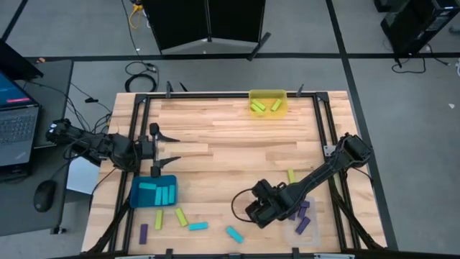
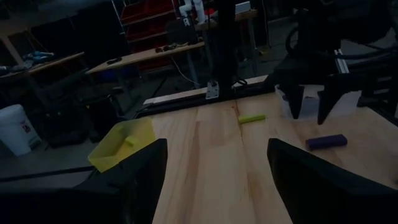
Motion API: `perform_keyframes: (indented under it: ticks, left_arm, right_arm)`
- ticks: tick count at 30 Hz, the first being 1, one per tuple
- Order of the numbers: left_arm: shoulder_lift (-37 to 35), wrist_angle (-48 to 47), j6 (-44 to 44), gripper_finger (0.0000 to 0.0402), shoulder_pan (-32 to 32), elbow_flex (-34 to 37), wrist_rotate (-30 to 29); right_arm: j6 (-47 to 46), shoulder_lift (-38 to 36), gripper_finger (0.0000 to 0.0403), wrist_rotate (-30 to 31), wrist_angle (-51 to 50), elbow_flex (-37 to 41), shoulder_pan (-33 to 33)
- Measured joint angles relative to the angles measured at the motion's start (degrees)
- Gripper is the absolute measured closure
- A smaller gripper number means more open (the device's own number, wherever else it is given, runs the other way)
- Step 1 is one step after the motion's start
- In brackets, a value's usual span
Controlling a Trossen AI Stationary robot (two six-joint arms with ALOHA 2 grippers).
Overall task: Sort blocks
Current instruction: Put the left blue block into the dark blue bin
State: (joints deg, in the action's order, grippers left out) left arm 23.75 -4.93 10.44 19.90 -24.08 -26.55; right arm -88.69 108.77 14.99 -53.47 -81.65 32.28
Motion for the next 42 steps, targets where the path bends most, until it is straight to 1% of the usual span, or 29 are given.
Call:
perform_keyframes:
  ticks: [2,6,7,9,11,15,19,21,24,27,30,36,38,42]
  left_arm:
    - [0.0,-0.6,0.0,0.0117,0.0,0.0,0.0]
    - [0.0,-0.8,0.0,0.0117,0.0,0.0,0.0]
    - [0.0,-0.7,0.1,0.0117,0.0,0.0,0.0]
    - [0.0,-0.6,0.3,0.0117,0.0,0.0,0.0]
    - [0.0,-0.6,0.3,0.0117,0.0,0.0,0.0]
    - [0.0,-0.7,0.0,0.0117,0.0,0.0,-0.7]
    - [0.0,-0.7,-0.3,0.0117,0.0,0.0,-1.5]
    - [0.0,-0.7,-0.4,0.0117,0.0,0.0,-2.1]
    - [0.0,-0.7,-0.4,0.0117,0.0,0.0,-3.0]
    - [0.0,-0.7,-1.1,0.0117,0.0,0.0,-3.6]
    - [0.0,-0.5,-3.7,0.0117,0.0,0.0,-3.9]
    - [-0.7,0.8,-9.8,0.0117,0.0,0.0,-7.1]
    - [-1.5,0.3,-11.2,0.0117,0.0,0.0,-7.1]
    - [-3.4,0.0,-14.0,0.0117,0.0,0.0,-6.9]
  right_arm:
    - [3.6,0.0,0.0115,1.1,5.1,0.0,-1.0]
    - [19.8,1.1,0.0102,1.8,22.5,-0.1,-5.1]
    - [23.8,2.2,0.01,1.1,26.6,-0.1,-6.5]
    - [30.6,3.8,0.01,-2.3,34.6,-0.1,-8.7]
    - [35.4,5.7,0.01,-5.9,39.4,-0.1,-10.5]
    - [43.4,11.0,0.01,-11.0,37.8,-5.3,-12.6]
    - [53.2,17.2,0.01,-12.7,36.1,-15.3,-12.6]
    - [59.4,20.3,0.01,-11.8,33.2,-21.0,-12.1]
    - [68.0,24.3,0.0101,-8.5,28.5,-28.5,-11.3]
    - [73.4,27.4,0.0101,-6.8,25.4,-34.5,-10.6]
    - [75.0,30.2,0.0101,-6.6,24.3,-39.0,-10.1]
    - [74.9,36.0,0.0101,-6.3,23.6,-45.1,-8.3]
    - [74.8,37.4,0.0101,-5.2,23.4,-46.0,-7.6]
    - [73.1,37.7,0.0101,-2.3,23.3,-46.0,-6.5]
